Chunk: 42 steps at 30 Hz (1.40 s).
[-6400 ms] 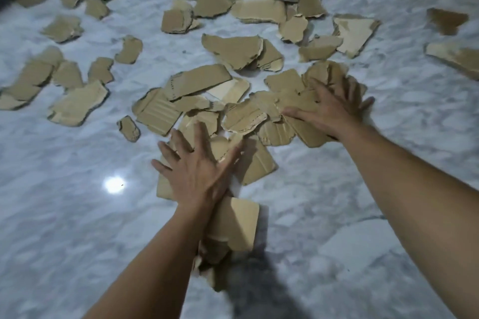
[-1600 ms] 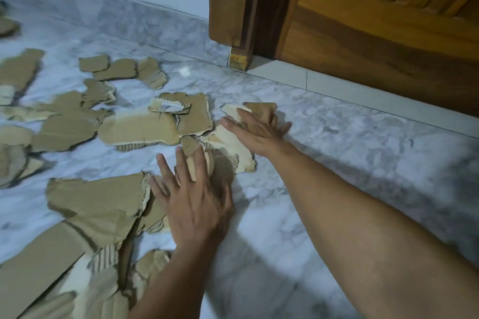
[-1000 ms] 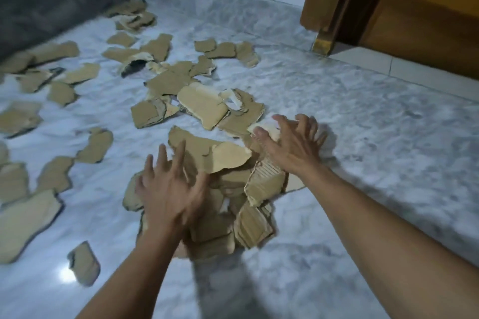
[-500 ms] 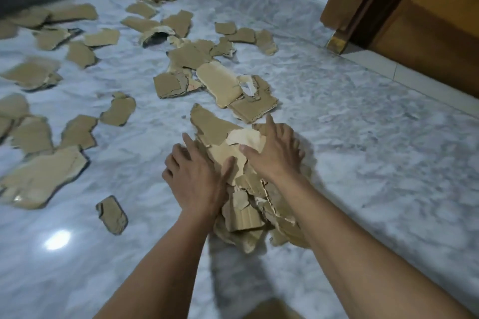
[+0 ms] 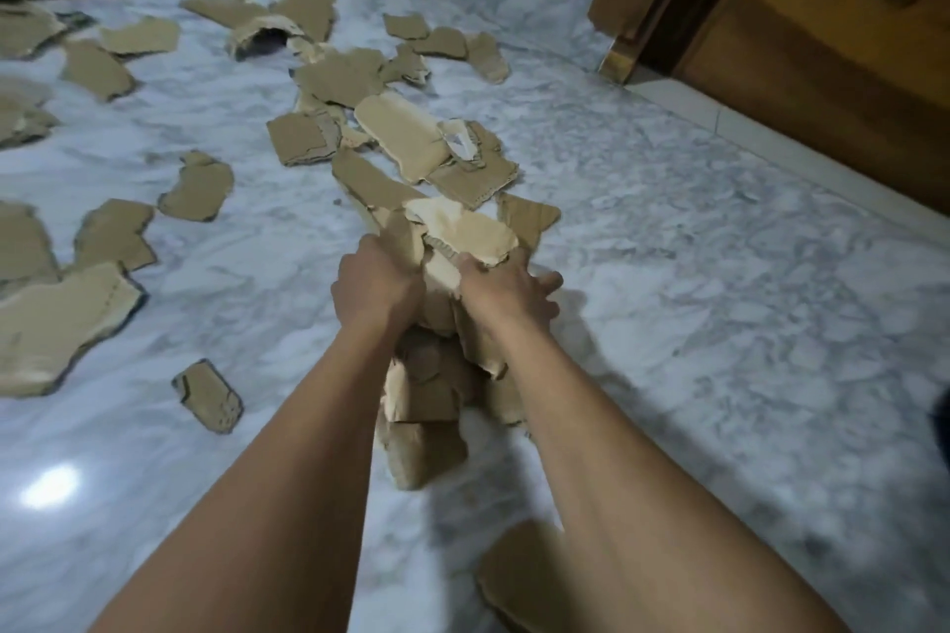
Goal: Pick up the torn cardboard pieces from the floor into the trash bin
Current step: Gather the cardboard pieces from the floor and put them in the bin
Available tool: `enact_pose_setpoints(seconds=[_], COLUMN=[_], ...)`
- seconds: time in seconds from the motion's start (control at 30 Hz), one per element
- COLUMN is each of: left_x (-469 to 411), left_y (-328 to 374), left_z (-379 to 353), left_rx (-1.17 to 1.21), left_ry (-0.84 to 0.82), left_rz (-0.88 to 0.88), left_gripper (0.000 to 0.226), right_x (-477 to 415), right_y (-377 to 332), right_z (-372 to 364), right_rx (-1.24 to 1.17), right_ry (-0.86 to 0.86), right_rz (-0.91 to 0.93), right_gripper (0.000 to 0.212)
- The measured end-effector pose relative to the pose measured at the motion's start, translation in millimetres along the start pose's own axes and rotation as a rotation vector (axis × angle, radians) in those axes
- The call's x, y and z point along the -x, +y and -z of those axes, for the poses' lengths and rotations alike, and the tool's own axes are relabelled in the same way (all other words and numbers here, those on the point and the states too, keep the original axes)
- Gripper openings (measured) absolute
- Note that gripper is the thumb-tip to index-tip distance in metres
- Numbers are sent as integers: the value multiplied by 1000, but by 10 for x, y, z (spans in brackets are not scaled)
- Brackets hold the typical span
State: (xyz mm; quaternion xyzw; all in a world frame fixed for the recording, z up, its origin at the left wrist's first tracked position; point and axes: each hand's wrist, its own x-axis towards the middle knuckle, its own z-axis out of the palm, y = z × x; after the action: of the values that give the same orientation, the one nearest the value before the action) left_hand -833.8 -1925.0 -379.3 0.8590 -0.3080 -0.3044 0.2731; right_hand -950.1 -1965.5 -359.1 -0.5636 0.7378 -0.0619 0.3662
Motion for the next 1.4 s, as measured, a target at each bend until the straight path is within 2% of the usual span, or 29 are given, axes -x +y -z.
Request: enact_pose_setpoints(seconds=[0.17,0.27,0.33,0.37,0.47,0.5,0.57,0.67,0.8,0.83,0.9,0.93,0.97,1.03,1.13,1.2,1.23,1.3,1.4], left_x=[145,174,203,190,210,238,308,440,679,804,1023,1119,1197,1344,1613,1846,1960,2123,2310], left_y=[71,176,175,129,-15,-23,38,246,609,743,974,1071,1146,1300,1544,1716,1809,2007,2378], left_z=[155,142,112,78,-42,-71,-139,-223,-257,-214,-153,-143,-151,-235,-450,-583,-643,-786,-1056], left_rx=[126,477,513,518,603,656,736,801,873,892,922,933,966,956,846,833,834,845,879], left_ry=[-50,-87,-60,-30,39,31,0,-12,-136,-166,-230,-303,-388,-483,-343,-316,-326,-314,-333], left_rz=[-54,-38,-89,-105,-89,-64,-8,-19,17,14,37,46,35,-10,-29,-22,-21,-46,-136], left_gripper=[31,27,23,24,22,22,25,37,61,53,20,11,13,39,73,92,89,67,60], right_x=[-46,-24,-15,1,60,64,60,84,170,212,287,323,359,418,514,588,621,679,718], right_y=[16,7,11,12,51,75,132,241,400,438,530,587,650,811,1076,1232,1303,1440,1640], right_z=[35,-32,-69,-73,-38,-4,97,335,792,916,1162,1288,1403,1638,1962,2176,2307,2601,3120], right_rx=[-171,-185,-203,-218,-313,-347,-442,-587,-676,-689,-681,-665,-651,-636,-637,-646,-649,-682,-693], right_ry=[18,27,2,-27,-75,-71,-68,-63,-23,-4,36,55,75,99,129,159,170,192,272], right_rz=[37,90,105,99,49,52,87,114,146,155,186,204,215,219,222,252,259,258,250], right_gripper=[74,60,49,50,75,78,64,42,31,32,34,34,34,34,27,18,13,11,26])
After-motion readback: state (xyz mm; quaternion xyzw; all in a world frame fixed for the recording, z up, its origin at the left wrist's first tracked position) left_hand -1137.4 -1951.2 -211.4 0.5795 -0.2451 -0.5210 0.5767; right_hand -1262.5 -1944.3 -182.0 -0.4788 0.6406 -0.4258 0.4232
